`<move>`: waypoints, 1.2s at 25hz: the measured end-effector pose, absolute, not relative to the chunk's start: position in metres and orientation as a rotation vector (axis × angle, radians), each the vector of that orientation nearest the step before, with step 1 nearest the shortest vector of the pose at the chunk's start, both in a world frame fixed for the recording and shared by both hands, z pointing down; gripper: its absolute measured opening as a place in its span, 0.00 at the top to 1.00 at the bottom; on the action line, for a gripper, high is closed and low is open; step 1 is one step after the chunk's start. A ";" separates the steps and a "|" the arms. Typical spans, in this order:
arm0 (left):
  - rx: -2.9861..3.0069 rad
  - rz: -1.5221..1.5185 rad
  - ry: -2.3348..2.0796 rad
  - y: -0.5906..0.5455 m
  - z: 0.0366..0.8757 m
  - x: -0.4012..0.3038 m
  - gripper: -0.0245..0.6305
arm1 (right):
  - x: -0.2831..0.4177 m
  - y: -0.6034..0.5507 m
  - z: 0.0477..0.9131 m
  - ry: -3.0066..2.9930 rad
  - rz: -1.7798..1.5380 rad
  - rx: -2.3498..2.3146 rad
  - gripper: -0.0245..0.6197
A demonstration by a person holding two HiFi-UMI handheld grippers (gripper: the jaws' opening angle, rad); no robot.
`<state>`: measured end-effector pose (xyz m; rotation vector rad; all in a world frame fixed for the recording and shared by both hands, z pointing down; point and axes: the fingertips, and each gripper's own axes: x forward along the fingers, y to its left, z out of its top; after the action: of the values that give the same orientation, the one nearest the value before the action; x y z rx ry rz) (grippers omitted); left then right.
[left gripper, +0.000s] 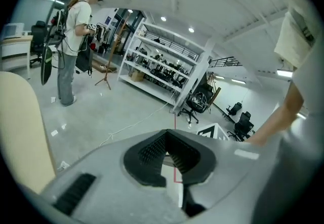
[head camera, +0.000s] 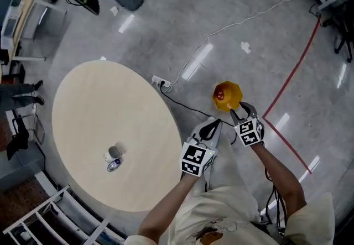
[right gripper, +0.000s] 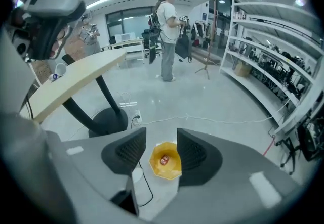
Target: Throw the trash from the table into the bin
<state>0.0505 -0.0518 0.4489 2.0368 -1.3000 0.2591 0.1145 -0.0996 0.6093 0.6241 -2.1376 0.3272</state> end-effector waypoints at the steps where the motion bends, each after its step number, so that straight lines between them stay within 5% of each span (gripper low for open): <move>1: 2.047 0.230 -1.317 -0.047 0.434 0.045 0.96 | 0.107 -0.098 0.591 -2.156 0.301 0.611 0.66; 12: 1.919 0.010 -1.640 0.046 0.341 -0.047 0.95 | 0.012 -0.007 0.449 -2.353 0.148 0.321 0.66; 28: 1.544 -0.099 -2.098 0.281 0.354 -0.176 0.95 | -0.137 0.216 0.418 -2.442 -0.048 -0.273 0.67; 30: 1.470 -0.142 -2.118 0.313 0.374 -0.182 0.56 | -0.141 0.240 0.418 -2.428 -0.093 -0.318 0.67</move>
<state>-0.1816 0.3135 0.3736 1.4704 -2.1182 -0.1421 -0.1406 0.2405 0.4181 -0.3176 -2.4278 -0.0928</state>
